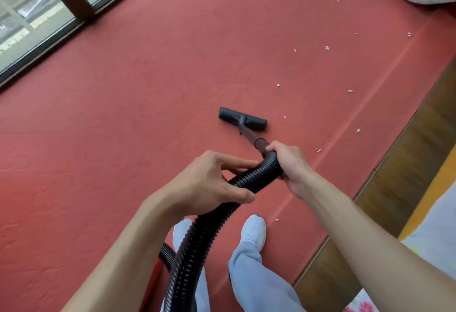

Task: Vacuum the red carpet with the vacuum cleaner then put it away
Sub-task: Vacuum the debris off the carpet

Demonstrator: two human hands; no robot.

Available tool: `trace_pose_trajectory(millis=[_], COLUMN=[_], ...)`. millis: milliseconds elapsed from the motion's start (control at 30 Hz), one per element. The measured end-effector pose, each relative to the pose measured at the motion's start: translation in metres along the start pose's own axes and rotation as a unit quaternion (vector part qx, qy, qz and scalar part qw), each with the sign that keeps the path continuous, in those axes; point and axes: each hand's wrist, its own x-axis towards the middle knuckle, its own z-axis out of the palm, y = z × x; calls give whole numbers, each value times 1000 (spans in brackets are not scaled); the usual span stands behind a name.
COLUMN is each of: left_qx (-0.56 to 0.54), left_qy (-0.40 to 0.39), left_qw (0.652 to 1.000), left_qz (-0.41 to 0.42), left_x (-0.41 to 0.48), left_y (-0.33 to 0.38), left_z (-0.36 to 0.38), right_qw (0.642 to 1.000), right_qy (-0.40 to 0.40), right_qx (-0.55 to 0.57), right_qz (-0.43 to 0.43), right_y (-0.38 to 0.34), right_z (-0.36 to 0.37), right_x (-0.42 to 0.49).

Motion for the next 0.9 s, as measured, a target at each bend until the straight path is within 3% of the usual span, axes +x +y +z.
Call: trace_pose_trajectory(millis=[200,367,633,900], left_qx=[82,134,183,165], left_qy=[-123,-169,-119,-67], left_qw=[989,976,976,984], left_qz=[-9,-16,4,23], left_x=[-35,-48,-30,-16], left_y=[12,7,-36,-68], left_z=[-14,-18,16,63], right_qw=[999,997,994,991], right_qy=[1,14,74,118], right_qx=[1,35,52,48], right_qz=[36,61,62,45], right_y=[37,71,107,123], right_z=[-12,2,24,18], right_x=[-70,-96,-64,-39])
